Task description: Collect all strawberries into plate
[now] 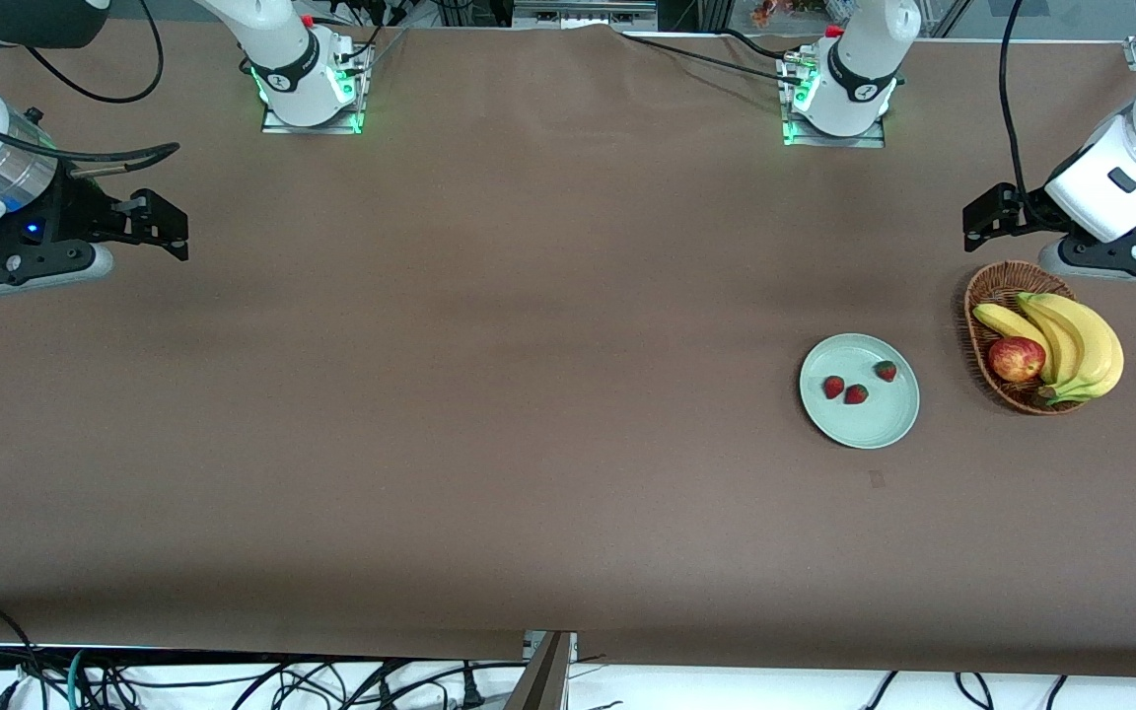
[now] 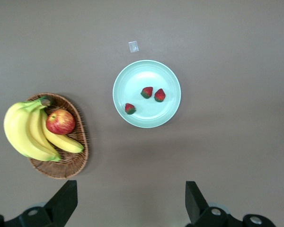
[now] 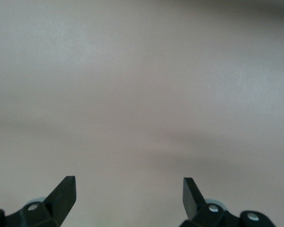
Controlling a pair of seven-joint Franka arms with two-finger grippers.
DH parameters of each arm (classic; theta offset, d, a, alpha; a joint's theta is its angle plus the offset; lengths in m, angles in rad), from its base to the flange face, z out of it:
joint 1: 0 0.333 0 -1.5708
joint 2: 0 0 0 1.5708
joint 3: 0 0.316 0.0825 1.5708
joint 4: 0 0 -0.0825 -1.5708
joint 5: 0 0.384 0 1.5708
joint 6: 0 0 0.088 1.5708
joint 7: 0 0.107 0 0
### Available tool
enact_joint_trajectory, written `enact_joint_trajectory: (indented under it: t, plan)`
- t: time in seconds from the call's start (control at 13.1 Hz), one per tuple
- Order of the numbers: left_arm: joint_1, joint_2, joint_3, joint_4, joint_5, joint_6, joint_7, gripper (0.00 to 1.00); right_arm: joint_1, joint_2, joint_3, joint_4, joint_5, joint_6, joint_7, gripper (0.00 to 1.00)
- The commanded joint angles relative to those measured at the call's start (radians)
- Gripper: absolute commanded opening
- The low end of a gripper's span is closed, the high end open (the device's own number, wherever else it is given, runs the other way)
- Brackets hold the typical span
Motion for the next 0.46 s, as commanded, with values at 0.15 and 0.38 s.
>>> enact_joint_trajectory:
  t: [0.15,0.38]
  plan:
    - [-0.015,0.001,0.02,-0.018,-0.047,0.034,-0.027,1.0,-0.01,0.006,0.01,0.023,-0.014,-0.019,0.003,1.0]
    - [-0.014,0.003,0.02,-0.017,-0.047,0.034,-0.029,1.0,-0.01,0.006,0.01,0.023,-0.014,-0.02,0.003,1.0]
